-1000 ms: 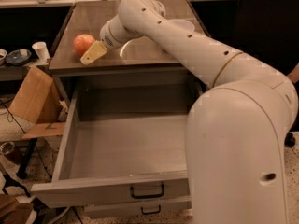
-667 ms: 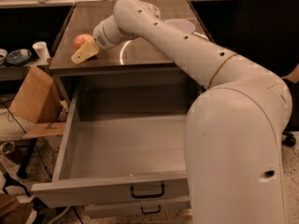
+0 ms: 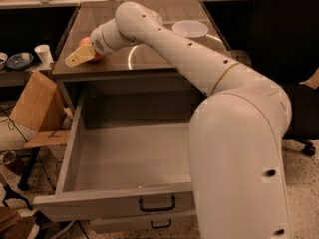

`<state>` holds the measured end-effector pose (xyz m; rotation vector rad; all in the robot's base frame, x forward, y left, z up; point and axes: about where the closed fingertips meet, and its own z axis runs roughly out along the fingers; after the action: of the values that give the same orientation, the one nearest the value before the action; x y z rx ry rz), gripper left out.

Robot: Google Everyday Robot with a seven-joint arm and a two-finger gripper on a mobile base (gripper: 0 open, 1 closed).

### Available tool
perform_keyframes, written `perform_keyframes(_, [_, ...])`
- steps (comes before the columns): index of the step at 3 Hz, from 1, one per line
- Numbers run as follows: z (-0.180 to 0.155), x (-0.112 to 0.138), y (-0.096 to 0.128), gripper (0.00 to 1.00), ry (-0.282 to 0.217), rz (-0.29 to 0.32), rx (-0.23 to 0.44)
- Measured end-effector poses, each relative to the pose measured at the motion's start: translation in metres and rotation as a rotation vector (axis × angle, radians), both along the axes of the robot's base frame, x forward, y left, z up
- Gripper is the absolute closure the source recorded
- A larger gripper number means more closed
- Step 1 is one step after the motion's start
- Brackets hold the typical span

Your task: Place apple into top drawer

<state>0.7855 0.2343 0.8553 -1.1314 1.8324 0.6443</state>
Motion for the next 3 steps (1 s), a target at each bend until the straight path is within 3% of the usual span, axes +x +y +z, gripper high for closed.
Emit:
perform_keyframes(1, [-0.008,0.001,0.011,0.36,0.02,0.021,0.026])
perform_keyframes(2, [-0.007,-0.003,0.005,0.59,0.019,0.005,0.045])
perform_keyframes(3, [0.005,-0.017,-0.022,0.82,-0.005,-0.044,0.05])
